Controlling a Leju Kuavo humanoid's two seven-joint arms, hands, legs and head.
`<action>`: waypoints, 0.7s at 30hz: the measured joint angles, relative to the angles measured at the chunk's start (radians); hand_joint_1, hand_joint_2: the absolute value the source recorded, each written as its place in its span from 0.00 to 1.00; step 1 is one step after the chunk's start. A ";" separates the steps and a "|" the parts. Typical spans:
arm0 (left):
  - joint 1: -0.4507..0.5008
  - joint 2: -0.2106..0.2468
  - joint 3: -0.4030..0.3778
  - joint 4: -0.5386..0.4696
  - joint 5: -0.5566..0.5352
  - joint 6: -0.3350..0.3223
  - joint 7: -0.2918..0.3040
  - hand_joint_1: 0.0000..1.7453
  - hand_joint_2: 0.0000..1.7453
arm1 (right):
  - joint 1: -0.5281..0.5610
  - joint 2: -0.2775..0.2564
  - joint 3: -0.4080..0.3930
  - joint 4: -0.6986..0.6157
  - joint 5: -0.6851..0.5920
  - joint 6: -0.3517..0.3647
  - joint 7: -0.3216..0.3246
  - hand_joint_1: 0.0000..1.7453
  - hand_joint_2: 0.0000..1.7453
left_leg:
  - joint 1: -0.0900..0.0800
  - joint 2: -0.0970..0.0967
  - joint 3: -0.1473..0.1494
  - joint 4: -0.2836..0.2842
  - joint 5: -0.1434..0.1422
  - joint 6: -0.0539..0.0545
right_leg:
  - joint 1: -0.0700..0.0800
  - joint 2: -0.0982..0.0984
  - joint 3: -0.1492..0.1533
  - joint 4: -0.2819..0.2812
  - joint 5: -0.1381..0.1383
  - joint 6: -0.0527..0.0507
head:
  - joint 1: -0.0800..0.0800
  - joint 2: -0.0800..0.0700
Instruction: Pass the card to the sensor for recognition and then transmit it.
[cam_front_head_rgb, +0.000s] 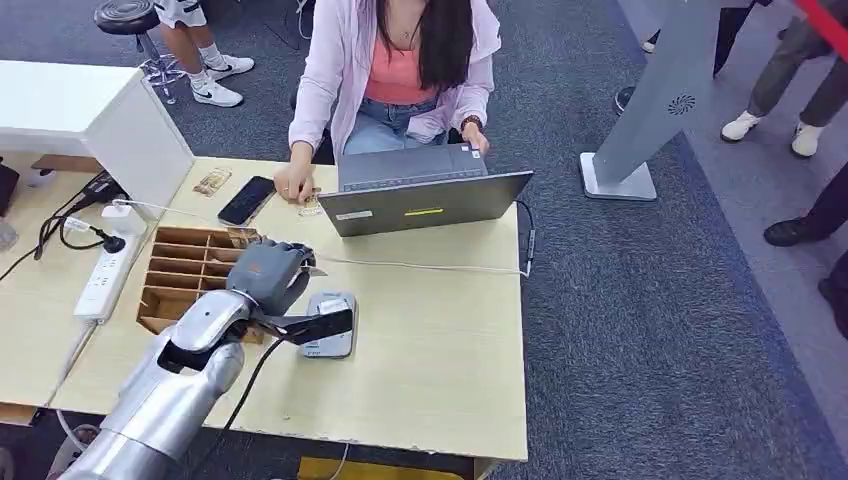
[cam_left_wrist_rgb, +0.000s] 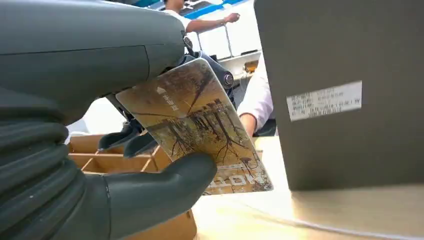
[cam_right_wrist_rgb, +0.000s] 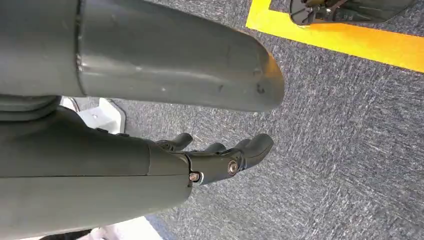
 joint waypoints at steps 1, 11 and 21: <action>0.000 0.000 0.000 0.001 0.000 0.000 0.000 1.00 1.00 | 0.000 0.000 0.000 0.000 0.000 0.000 0.000 0.00 0.00 | 0.000 0.000 0.000 0.000 0.000 0.000 | 0.000 0.000 0.000 0.000 0.000 0.000 | 0.000 0.000; -0.025 0.023 -0.037 0.051 0.067 -0.075 -0.014 1.00 1.00 | 0.000 0.000 0.000 0.000 0.002 0.000 0.002 0.00 0.00 | 0.000 0.000 0.000 0.000 0.000 0.000 | 0.000 0.000 0.000 0.000 0.000 0.000 | 0.000 0.000; -0.040 0.044 -0.081 0.091 0.134 -0.129 -0.033 1.00 1.00 | 0.000 0.000 0.000 0.000 0.011 0.001 0.002 0.00 0.00 | 0.000 0.000 0.000 0.000 0.000 0.000 | 0.000 0.000 0.000 0.000 0.000 0.000 | 0.000 0.000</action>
